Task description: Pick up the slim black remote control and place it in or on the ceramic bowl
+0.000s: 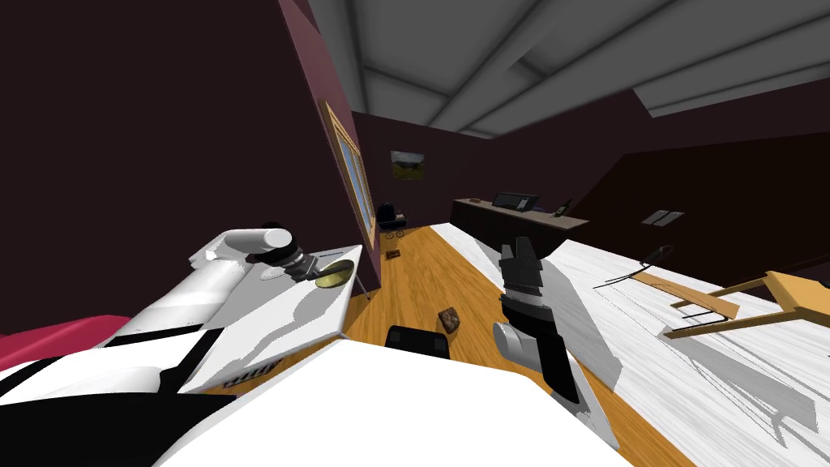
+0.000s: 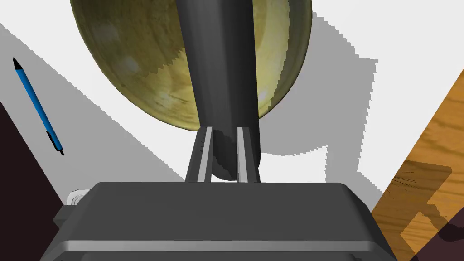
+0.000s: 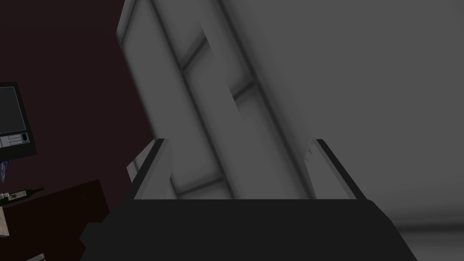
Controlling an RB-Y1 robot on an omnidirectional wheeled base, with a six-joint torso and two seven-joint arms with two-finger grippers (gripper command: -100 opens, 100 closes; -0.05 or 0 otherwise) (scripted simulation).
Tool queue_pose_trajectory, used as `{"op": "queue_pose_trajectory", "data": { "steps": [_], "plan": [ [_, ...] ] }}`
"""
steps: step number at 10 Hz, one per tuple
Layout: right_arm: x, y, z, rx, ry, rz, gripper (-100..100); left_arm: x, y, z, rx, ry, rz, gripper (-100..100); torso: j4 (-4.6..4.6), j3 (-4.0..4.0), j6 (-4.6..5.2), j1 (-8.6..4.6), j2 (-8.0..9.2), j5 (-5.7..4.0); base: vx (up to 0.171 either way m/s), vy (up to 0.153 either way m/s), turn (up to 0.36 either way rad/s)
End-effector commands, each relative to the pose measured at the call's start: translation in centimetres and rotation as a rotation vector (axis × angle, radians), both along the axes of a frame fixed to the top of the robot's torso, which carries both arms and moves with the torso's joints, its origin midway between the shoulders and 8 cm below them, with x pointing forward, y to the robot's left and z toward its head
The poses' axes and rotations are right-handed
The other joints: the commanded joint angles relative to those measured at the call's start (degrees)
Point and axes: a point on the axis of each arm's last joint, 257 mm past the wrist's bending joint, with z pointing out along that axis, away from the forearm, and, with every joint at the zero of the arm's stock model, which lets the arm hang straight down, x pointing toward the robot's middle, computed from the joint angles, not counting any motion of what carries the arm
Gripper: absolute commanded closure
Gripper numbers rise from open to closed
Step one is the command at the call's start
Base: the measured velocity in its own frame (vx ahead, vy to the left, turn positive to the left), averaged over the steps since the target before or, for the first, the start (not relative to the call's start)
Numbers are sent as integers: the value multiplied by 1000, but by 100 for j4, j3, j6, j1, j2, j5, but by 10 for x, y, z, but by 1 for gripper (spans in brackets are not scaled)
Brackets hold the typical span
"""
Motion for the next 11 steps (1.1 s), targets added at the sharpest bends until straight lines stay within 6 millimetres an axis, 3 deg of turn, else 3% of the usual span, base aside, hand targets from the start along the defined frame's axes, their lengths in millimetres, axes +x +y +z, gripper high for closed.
{"op": "queue_pose_trajectory", "data": {
  "steps": [1, 6, 7, 8, 11],
  "plan": [
    [0, 0, 0, 0, 0, 0, 0, -6, -7, 4, -14, 39, -23, 100, 0, 0, 0, 0, 0, 0, 140, 111, -110],
    [0, 0, 0, 0, 0, 0, 0, -35, -18, 6, -46, 158, -45, 100, 11, 41, -11, -25, 75, -2, 35, 32, -29],
    [0, 0, 0, 0, 0, 0, 0, -31, -18, 6, -41, 138, -43, 100, 11, 42, -9, -29, 78, -4, 4, 6, -3],
    [0, 0, 0, 0, 0, 0, 0, -32, -18, 6, -43, 145, -42, -100, 12, 43, -8, -32, 80, -5, 0, 0, 0],
    [0, 0, 0, 0, 0, 0, 0, -32, -18, 6, -43, 145, -42, -100, 13, 45, -8, -35, 81, -6, 0, 0, 0]
  ]
}}
